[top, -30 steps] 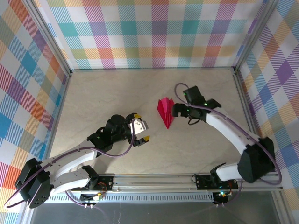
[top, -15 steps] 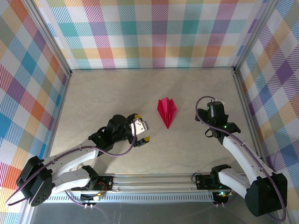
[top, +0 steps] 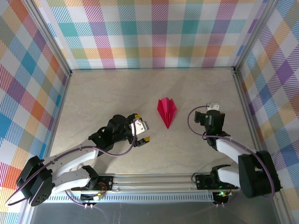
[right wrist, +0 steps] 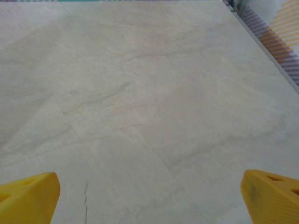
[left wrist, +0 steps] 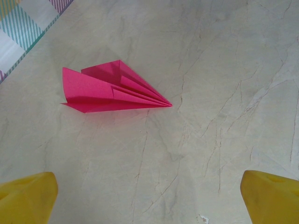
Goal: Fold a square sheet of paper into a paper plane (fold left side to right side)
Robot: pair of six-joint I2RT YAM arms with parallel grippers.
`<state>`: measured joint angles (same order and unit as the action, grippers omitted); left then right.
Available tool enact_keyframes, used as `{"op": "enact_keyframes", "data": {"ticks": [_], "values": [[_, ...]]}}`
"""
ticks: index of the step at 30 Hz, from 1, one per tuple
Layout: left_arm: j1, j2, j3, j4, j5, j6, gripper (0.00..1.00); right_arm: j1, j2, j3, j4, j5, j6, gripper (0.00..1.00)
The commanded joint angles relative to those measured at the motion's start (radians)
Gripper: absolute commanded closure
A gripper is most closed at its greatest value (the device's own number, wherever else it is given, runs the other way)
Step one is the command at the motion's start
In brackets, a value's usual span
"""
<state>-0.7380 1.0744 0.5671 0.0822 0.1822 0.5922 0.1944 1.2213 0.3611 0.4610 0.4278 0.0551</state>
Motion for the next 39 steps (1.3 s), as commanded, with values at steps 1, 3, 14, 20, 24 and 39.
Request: {"op": "enact_keyframes", "data": {"ticks": [1, 3, 14, 20, 24, 39], "values": [[-0.006, 0.004, 0.022, 0.021, 0.007, 0.004, 0.0, -0.013, 0.073, -0.021, 0.29, -0.06, -0.078, 0.01], [-0.006, 0.007, 0.022, 0.021, 0.008, 0.006, 0.0, -0.02, 0.126, -0.035, 0.365, -0.086, -0.099, 0.01], [-0.006, -0.004, -0.004, 0.089, -0.094, -0.014, 0.0, -0.104, 0.267, -0.031, 0.488, -0.224, -0.056, 0.01], [-0.005, -0.013, -0.019, 0.113, -0.142, 0.003, 0.0, -0.138, 0.328, 0.01, 0.475, -0.239, -0.022, 0.01], [0.002, -0.016, -0.023, 0.15, -0.21, -0.028, 0.0, -0.166, 0.314, 0.027, 0.411, -0.266, 0.003, 0.01], [0.218, -0.065, 0.173, -0.051, -0.329, -0.256, 0.0, -0.166, 0.313, 0.024, 0.418, -0.265, 0.002, 0.01]]}}
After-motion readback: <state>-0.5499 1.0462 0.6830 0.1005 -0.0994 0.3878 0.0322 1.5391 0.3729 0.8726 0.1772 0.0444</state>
